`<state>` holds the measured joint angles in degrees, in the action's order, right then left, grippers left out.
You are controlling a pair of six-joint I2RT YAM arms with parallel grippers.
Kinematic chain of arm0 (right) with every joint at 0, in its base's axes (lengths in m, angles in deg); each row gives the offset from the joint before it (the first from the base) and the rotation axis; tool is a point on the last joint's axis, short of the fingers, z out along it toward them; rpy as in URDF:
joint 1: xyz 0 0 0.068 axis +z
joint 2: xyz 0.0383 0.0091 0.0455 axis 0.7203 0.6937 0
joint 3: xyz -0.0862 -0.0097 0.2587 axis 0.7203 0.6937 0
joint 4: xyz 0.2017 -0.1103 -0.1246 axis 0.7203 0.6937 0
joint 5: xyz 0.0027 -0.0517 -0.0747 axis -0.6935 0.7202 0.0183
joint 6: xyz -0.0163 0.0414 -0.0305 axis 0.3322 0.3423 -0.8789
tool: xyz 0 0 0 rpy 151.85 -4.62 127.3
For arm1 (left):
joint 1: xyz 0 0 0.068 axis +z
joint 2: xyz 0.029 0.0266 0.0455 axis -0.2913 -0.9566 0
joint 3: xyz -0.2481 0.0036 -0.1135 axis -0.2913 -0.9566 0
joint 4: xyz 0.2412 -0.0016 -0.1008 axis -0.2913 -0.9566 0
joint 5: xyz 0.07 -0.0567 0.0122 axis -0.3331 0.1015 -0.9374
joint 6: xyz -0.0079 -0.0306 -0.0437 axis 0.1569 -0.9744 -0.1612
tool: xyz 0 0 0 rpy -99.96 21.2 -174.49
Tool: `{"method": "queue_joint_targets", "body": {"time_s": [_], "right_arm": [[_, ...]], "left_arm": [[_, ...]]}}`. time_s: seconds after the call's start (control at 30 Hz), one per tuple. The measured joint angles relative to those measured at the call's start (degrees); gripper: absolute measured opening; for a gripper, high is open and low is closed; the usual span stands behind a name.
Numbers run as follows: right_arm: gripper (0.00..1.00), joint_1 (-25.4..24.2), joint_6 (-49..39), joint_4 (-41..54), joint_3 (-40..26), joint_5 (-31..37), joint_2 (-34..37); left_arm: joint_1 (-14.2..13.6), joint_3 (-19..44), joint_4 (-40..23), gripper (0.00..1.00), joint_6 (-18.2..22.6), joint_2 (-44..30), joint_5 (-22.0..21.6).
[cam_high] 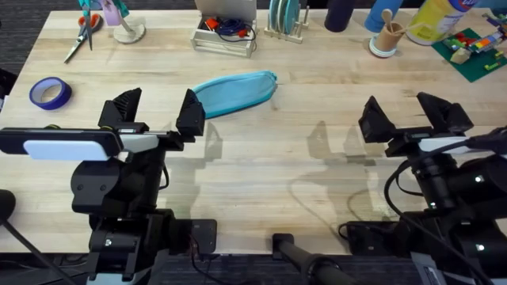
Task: Unzip the bag, pick up the pens from the table one at a time and place them inside, then zip the bag closed.
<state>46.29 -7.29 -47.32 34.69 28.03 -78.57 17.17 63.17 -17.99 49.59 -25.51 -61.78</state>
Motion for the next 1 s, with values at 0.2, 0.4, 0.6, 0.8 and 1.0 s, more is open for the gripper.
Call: {"method": "queue_joint_targets", "body": {"time_s": [0.2, 0.4, 0.6, 0.8, 1.0], "right_arm": [[0.997, 0.0, 0.02, 0.0, 0.0, -0.02, 0.0], [0.997, 0.0, 1.5, 0.21, 0.0, -0.02, 0.0], [0.998, 0.0, 2.52, -0.19, 0.0, -0.04, 0.0], [0.997, 0.0, 2.75, -4.62, 0.01, -0.48, 0.05], [0.997, 0.0, 2.78, -4.28, -2.15, -0.5, 0.11]], "left_arm": [[0.0, 0.0, 0.0, 0.995, 0.0, 0.0, 0.0], [0.0, 0.0, -0.34, 0.994, 0.0, 0.0, 0.0], [0.0, 0.0, -0.9, 0.994, 0.0, 0.0, 0.0], [0.0, 0.15, -0.94, 0.993, -0.01, 0.0, -0.01], [0.0, 4.05, -3.44, 0.993, 0.0, 0.0, -0.01]]}}
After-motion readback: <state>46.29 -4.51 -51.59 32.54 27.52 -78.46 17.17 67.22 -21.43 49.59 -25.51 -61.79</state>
